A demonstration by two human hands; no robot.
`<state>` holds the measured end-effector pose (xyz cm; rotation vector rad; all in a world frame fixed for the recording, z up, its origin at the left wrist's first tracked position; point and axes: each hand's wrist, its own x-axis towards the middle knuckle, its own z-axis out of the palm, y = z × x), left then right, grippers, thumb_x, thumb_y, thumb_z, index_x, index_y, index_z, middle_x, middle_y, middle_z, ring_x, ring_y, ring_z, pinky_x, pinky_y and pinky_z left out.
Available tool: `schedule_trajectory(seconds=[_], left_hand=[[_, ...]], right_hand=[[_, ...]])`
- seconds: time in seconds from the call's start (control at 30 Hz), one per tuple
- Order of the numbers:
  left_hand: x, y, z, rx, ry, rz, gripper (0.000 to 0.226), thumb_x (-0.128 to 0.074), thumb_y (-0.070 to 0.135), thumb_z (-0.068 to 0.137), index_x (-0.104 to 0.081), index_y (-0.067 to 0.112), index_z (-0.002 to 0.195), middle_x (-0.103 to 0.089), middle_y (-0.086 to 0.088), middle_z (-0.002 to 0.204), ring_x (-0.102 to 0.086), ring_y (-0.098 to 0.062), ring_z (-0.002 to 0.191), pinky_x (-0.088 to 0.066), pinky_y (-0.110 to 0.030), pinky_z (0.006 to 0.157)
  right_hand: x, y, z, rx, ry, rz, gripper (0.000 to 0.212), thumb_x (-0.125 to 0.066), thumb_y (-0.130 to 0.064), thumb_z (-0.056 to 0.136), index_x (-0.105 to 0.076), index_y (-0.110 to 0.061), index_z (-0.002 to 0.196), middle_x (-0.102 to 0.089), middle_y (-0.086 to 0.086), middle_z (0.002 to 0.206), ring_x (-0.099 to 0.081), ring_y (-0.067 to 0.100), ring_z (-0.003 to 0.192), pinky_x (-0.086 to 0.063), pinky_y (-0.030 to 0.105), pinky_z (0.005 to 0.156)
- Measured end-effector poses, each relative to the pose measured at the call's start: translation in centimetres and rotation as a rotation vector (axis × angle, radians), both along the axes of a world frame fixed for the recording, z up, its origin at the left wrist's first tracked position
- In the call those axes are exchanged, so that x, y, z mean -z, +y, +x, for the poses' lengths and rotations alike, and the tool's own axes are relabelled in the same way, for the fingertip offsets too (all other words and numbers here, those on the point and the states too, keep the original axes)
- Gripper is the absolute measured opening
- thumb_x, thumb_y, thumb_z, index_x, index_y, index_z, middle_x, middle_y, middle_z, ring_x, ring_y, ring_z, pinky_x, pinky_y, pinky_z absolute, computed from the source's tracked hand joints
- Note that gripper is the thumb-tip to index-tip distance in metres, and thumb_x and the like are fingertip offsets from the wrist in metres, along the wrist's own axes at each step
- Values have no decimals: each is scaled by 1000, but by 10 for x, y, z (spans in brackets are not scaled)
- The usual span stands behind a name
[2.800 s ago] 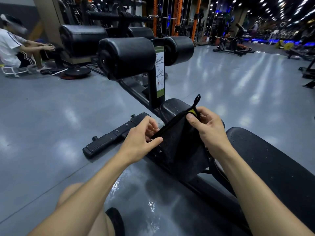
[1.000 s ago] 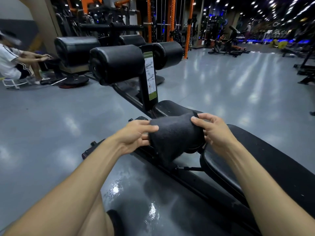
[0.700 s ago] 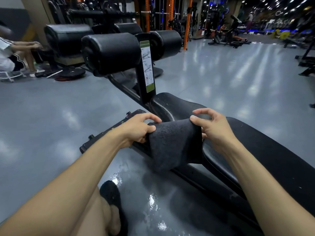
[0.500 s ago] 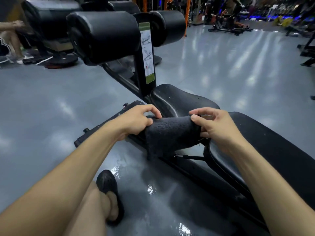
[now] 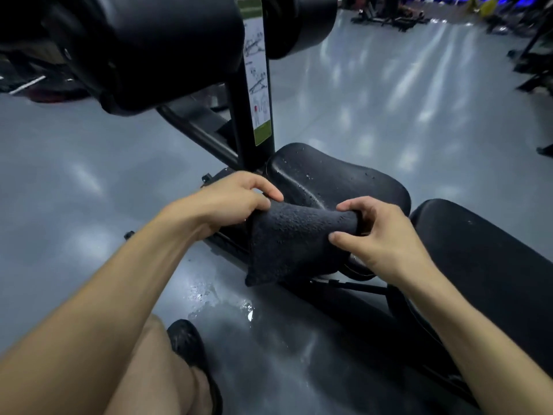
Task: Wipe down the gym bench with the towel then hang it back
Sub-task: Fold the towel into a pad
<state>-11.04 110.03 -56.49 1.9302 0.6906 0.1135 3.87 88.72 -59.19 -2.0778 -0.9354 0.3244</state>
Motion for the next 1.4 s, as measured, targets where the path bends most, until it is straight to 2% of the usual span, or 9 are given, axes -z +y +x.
schedule_trajectory(seconds=[0.13, 0.33, 0.4, 0.53, 0.63, 0.87, 1.1, 1.3, 1.4], left_hand=[[-9, 6, 6, 232, 92, 152, 46, -88, 34, 67, -70, 33, 109, -73, 2, 105, -70, -11, 93, -57, -30, 85], [-28, 8, 19, 453, 150, 618, 16, -65, 47, 92, -66, 34, 102, -58, 5, 104, -55, -15, 103, -47, -40, 96], [-32, 10, 22, 509, 40, 470, 28, -63, 49, 92, -66, 24, 105, -55, 6, 111, -52, -13, 107, -43, -31, 97], [-25, -15, 39, 428, -204, -225, 28, -65, 30, 98, -63, 3, 103, -63, -4, 92, -61, -15, 87, -50, -29, 77], [-10, -29, 55, 326, -282, -216, 12, -66, 20, 98, -65, 9, 102, -64, -4, 89, -62, -14, 81, -52, -27, 69], [6, -46, 67, 214, -427, -327, 20, -64, 8, 97, -66, 13, 116, -71, -3, 102, -67, -12, 94, -58, -31, 88], [20, -48, 66, 232, -411, -170, 24, -65, 10, 97, -64, 20, 119, -72, -15, 103, -65, -19, 91, -55, -45, 91], [37, -47, 73, 236, -231, -298, 50, -75, 60, 76, -63, 42, 121, -69, 19, 92, -60, 0, 78, -46, -15, 65], [45, -48, 81, 332, -88, -410, 72, -80, 62, 65, -60, 34, 128, -70, 8, 123, -66, -5, 107, -48, -29, 84]], right_hand=[[-16, 3, 10, -75, -124, -165, 22, -83, -32, 78, -72, -35, 96, -72, -11, 83, -66, 5, 77, -52, 28, 74], [-38, -20, 26, -193, -115, -194, 21, -77, -52, 82, -73, -32, 86, -70, -9, 101, -66, 5, 94, -49, 27, 88], [-35, -32, 27, -187, 162, 63, 34, -80, -53, 82, -75, -21, 93, -70, -10, 119, -67, 8, 111, -46, 31, 101], [-4, -44, 12, -152, 786, 532, 54, -87, -41, 72, -75, -14, 117, -73, 11, 123, -71, 28, 113, -57, 41, 92], [13, -45, 1, -57, 807, 525, 40, -85, -21, 74, -79, -18, 113, -74, 15, 122, -70, 34, 117, -60, 37, 86], [19, -55, 1, -93, 1189, 674, 74, -97, -31, 60, -72, -7, 126, -68, 20, 132, -69, 33, 118, -60, 42, 86], [36, -55, -21, -96, 1380, 584, 67, -96, -24, 63, -73, -4, 123, -65, 20, 137, -66, 33, 124, -58, 45, 95], [26, -65, -11, 45, 1227, 693, 54, -83, -27, 78, -71, -5, 127, -67, 20, 133, -67, 34, 122, -60, 42, 88], [20, -71, 2, 123, 1229, 735, 43, -77, -25, 83, -75, -5, 120, -69, 19, 131, -69, 33, 119, -61, 42, 86]])
